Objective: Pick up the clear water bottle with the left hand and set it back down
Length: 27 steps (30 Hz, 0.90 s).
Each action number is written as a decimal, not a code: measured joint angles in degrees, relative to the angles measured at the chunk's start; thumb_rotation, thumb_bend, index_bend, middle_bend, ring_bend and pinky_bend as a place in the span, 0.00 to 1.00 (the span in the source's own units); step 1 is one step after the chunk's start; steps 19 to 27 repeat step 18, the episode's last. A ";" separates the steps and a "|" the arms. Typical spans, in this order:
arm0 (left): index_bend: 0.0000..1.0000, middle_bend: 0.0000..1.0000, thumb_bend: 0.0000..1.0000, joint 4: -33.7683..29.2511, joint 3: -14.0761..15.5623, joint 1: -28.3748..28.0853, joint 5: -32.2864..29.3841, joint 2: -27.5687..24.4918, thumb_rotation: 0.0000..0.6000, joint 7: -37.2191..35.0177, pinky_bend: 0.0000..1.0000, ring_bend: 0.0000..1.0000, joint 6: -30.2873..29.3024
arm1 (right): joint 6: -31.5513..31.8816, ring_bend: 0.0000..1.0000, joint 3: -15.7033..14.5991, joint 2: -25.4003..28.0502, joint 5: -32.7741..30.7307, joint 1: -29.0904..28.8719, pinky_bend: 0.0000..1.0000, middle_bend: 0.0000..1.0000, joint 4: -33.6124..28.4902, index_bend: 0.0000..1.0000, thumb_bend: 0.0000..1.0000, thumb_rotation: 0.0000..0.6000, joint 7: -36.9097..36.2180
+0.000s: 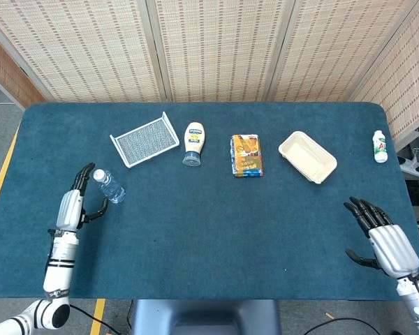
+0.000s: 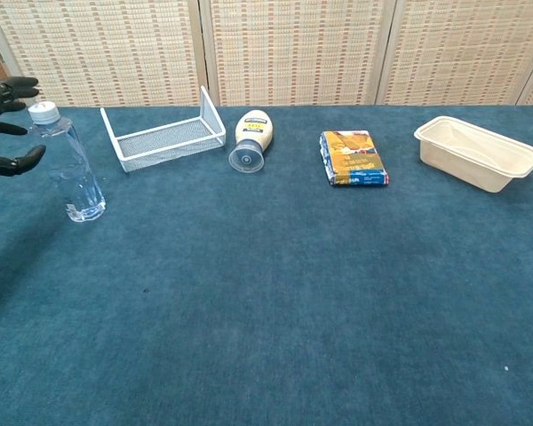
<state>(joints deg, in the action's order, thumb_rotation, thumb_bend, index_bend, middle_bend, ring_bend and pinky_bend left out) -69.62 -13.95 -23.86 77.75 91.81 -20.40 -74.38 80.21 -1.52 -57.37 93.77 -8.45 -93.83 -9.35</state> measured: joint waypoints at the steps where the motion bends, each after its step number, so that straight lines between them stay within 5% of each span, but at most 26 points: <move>1: 0.00 0.00 0.42 -0.62 0.29 0.01 0.46 -1.57 1.00 2.81 0.15 0.00 -0.12 | 0.00 0.00 0.04 -0.04 -0.02 -0.02 0.13 0.00 0.01 0.00 0.13 1.00 -0.01; 8: 0.00 0.02 0.42 -5.42 2.91 0.51 3.34 -13.25 1.00 18.16 0.14 0.00 -0.24 | -1.00 0.00 0.01 -0.52 -0.21 -0.45 0.13 0.00 0.02 0.00 0.13 1.00 0.88; 16: 0.07 0.07 0.42 -6.60 8.66 4.49 6.35 -17.01 1.00 32.69 0.13 0.00 -3.24 | -2.17 0.00 -0.08 -0.75 -0.94 -0.75 0.13 0.00 -0.27 0.00 0.13 1.00 2.30; 27: 0.08 0.07 0.42 -6.69 10.06 6.01 6.54 -17.14 1.00 34.26 0.13 0.00 -4.07 | -2.07 0.00 -0.16 -0.75 -0.94 -0.64 0.13 0.00 -0.36 0.00 0.13 1.00 2.61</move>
